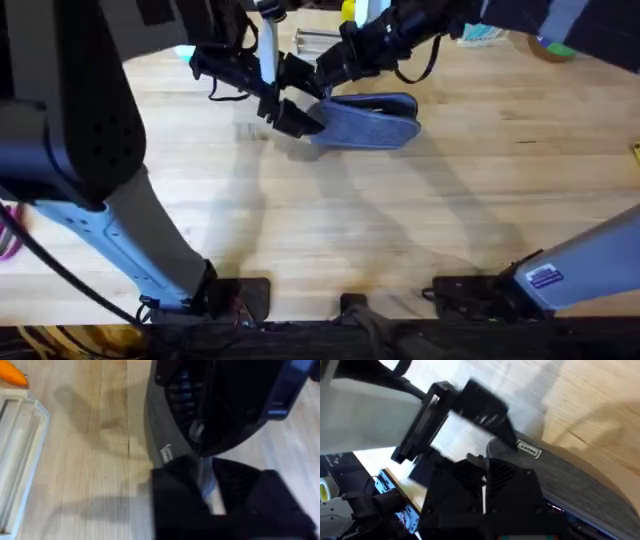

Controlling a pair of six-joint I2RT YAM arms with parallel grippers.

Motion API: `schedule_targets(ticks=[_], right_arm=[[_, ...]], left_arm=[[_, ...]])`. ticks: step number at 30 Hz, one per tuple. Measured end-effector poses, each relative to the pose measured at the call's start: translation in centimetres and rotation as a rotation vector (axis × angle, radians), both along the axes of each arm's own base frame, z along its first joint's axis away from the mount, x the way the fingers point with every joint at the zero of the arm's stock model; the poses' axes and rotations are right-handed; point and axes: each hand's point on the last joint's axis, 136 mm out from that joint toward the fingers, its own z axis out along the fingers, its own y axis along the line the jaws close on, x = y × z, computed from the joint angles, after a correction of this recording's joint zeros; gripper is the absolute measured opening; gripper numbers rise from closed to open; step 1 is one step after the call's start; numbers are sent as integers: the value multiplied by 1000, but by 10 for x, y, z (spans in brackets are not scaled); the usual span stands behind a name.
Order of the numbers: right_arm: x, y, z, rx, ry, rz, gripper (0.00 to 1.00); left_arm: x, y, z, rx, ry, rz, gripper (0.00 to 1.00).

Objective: Unzip the bag, pick up the pens from the table one at a time and place them inside, then zip the bag closed.

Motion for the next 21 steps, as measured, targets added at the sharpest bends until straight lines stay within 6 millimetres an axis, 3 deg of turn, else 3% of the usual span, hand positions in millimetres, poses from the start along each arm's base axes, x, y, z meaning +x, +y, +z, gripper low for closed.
schedule_targets(ticks=[3,4,5,13,16,17,21], right_arm=[[0,0,0,0,2,0,32],[0,0,0,0,1,0,32],[0,0,0,0,1,0,32],[2,-8,-6,-50,-2,-26,32],[4,-24,-16,-145,-1,-73,32],[6,-42,-25,-246,-5,-126,32],[12,-76,-33,-372,-2,-237,32]], left_arm=[[1,-2,0,0,-12,-6,203],[1,-2,-1,2,-16,-6,89],[1,-2,-1,2,-16,-7,57],[1,-1,-2,11,-16,-8,39],[1,-1,-3,16,-16,-9,41],[1,-2,-3,17,-17,-10,41],[1,-1,-4,25,-18,-10,41]])
